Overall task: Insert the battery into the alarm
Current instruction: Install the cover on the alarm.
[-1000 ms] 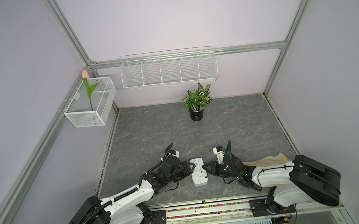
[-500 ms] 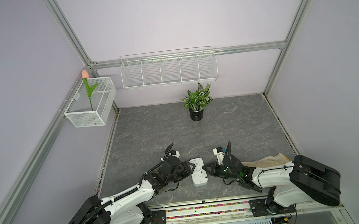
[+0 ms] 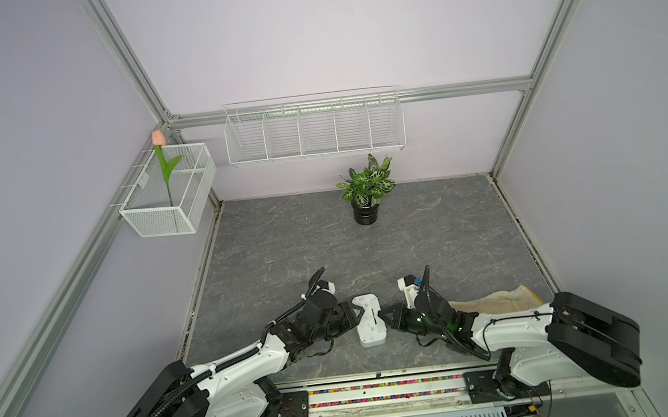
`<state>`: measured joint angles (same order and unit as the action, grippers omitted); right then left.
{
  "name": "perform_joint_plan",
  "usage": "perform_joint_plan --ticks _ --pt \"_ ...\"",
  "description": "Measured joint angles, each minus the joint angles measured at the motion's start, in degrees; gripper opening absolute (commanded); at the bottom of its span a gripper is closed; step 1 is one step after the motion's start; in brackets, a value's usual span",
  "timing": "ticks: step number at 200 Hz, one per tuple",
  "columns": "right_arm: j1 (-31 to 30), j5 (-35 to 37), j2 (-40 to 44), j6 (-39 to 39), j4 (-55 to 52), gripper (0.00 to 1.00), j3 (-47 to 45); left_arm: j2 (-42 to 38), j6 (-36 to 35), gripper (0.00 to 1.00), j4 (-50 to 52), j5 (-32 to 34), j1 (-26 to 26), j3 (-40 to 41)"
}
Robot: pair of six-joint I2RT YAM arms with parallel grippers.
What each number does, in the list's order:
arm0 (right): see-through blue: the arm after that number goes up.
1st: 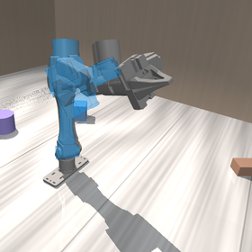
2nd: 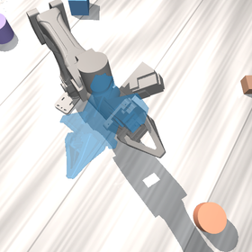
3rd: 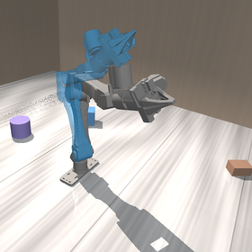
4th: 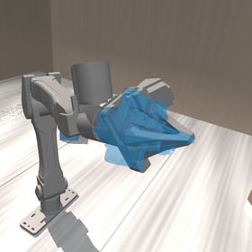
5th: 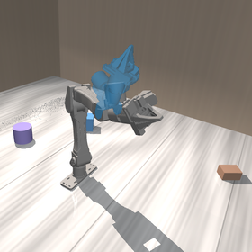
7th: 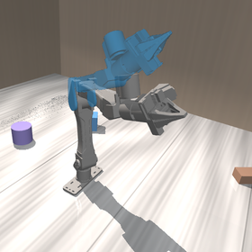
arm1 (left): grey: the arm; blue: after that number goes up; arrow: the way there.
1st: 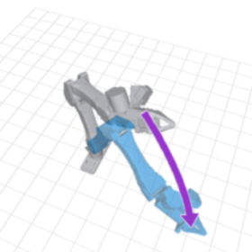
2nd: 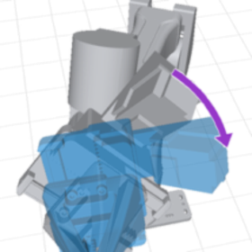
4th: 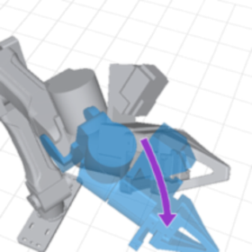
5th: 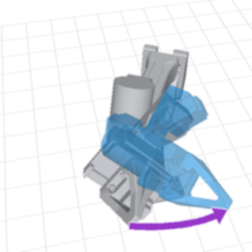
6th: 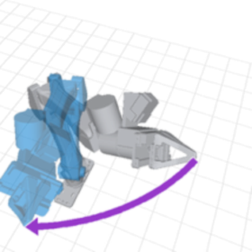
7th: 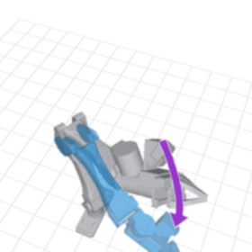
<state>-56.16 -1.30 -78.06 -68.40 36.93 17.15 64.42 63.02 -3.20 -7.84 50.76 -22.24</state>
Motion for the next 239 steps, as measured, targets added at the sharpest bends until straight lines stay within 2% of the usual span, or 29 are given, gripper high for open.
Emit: perform_joint_plan --ticks 42,83,172,209,239 --pt "-0.22 0.42 -0.59 -0.44 0.9 0.07 0.0 0.39 0.0 0.53 0.0 -0.02 0.31 0.0" --pt "-0.31 0.68 -0.59 -0.44 0.92 0.07 -0.04 1.14 0.24 0.48 -0.17 -0.15 0.33 0.0" --pt "-0.37 1.42 -0.98 -0.63 1.25 0.07 -0.07 2.4 0.35 0.44 -0.76 -0.5 1.01 -0.04" --pt "-0.42 1.44 -1.86 -0.85 2.4 0.1 -0.09 2.62 0.35 0.44 -0.76 -0.22 1.03 -0.04" --pt "-0.42 1.49 -2.32 -0.94 2.34 0.16 -0.09 2.67 0.35 0.43 -0.76 -0.09 1.05 -0.04"
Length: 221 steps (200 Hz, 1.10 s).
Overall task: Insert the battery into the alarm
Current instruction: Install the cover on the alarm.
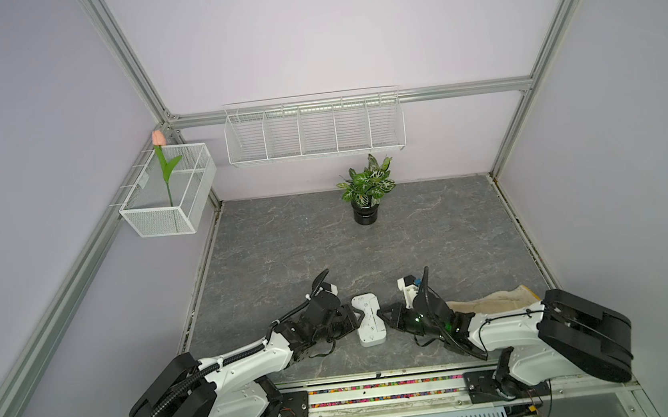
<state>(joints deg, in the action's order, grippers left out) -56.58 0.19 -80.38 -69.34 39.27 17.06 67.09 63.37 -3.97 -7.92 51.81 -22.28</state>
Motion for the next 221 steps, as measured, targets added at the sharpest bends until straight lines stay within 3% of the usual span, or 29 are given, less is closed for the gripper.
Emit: perform_joint_plan --ticks 85,221 --pt "-0.15 0.5 2.14 0.85 -8.66 0.31 3.67 0.0 0.0 0.43 0.02 0.13 0.13 0.0" --pt "-0.98 3.04 5.07 4.42 -21.51 0.35 7.89 0.0 0.0 0.42 -0.02 0.09 0.35 0.0"
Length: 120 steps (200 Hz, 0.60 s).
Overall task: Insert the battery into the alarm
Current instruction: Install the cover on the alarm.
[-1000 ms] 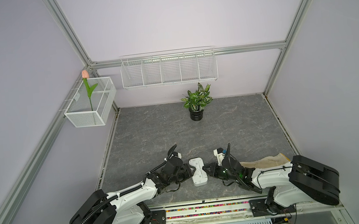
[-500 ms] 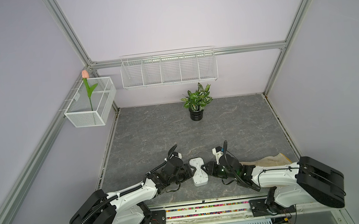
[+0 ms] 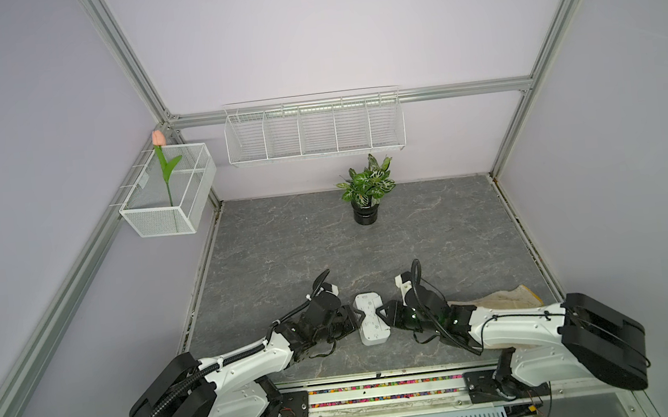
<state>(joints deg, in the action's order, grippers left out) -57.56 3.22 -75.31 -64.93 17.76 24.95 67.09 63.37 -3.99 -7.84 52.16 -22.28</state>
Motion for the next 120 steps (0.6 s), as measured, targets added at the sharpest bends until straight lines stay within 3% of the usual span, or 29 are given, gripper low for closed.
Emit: perform_joint_plan --ticks 120 --pt "-0.72 0.17 1.18 1.25 -5.35 0.35 1.73 0.39 0.0 0.41 -0.17 -0.15 0.0 0.0"
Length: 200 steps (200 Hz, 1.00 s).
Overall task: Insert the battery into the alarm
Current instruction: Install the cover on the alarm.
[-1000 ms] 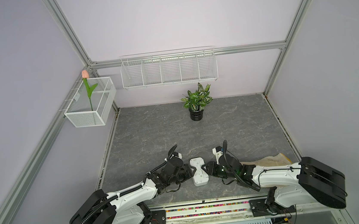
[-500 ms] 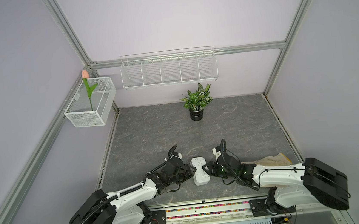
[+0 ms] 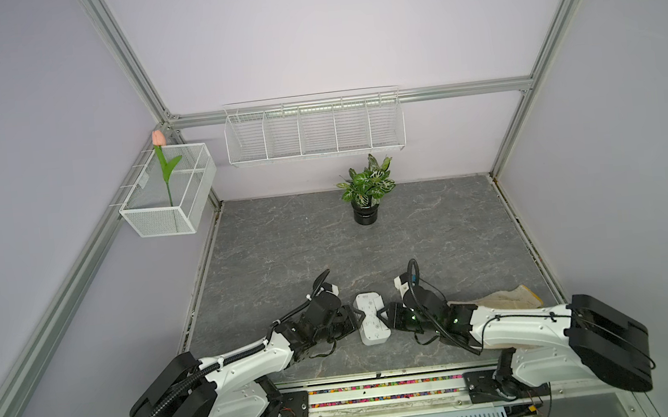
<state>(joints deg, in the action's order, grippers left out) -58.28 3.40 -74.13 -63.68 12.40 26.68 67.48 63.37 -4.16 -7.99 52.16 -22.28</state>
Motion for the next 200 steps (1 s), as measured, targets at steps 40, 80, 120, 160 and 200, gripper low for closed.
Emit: perform_joint_plan --ticks 40,80,120,160,200 --pt "-0.07 0.09 0.92 0.31 -1.49 0.35 0.15 0.39 0.0 0.4 0.02 -0.02 0.0 0.0" --pt "-0.15 0.39 1.6 0.44 -2.67 0.38 0.17 0.63 0.0 0.39 0.0 -0.02 0.0 0.0" --pt "-0.33 1.33 2.67 0.5 -4.44 0.38 0.24 0.72 0.0 0.39 0.0 -0.02 0.0 0.0" --pt "-0.35 1.81 3.63 0.52 -5.97 0.39 0.24 0.72 0.0 0.38 0.0 -0.02 0.0 0.0" --pt "-0.37 2.93 4.81 0.7 -7.54 0.41 0.24 0.72 0.0 0.38 0.0 -0.04 0.04 0.0"
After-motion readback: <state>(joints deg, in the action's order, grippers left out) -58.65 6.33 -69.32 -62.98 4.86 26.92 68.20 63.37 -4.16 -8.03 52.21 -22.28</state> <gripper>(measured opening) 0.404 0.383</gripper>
